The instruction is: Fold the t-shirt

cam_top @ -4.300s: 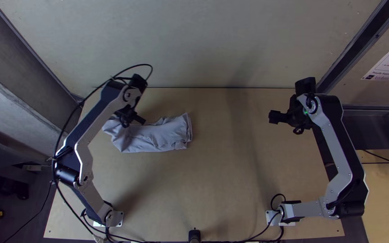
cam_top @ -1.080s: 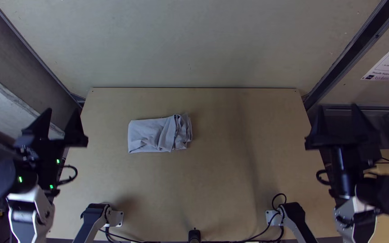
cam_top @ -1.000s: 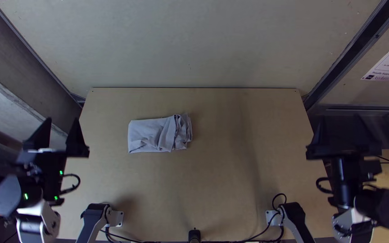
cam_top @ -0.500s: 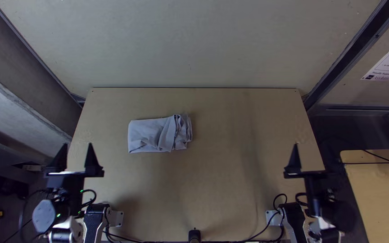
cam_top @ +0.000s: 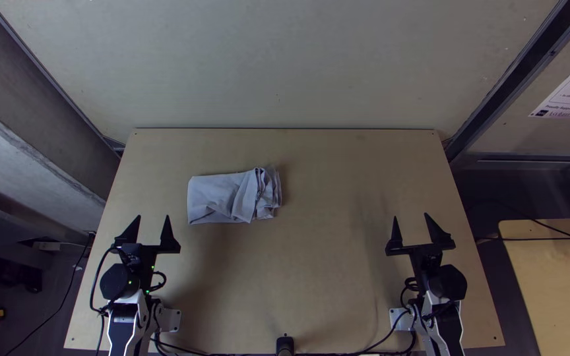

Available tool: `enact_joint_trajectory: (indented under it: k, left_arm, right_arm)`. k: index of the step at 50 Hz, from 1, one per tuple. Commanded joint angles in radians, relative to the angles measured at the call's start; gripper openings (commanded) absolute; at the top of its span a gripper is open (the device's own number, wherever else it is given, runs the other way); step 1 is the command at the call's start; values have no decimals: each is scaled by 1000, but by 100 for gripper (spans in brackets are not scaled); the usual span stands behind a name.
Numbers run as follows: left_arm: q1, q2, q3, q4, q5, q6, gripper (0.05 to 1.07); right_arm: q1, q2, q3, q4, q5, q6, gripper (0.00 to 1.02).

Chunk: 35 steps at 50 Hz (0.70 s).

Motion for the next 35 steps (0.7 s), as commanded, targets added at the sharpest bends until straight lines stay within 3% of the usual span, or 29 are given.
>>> enact_joint_trajectory:
  k: [1,35]
  left_arm:
    - [6,-15,-57,21,7,18,102]
    - [5,-12,-56,5,38,14,102]
  right_arm:
    - [-8,-1,-9,-23,-3,20,99]
    - [-5,-2,-9,-23,-3,20,99]
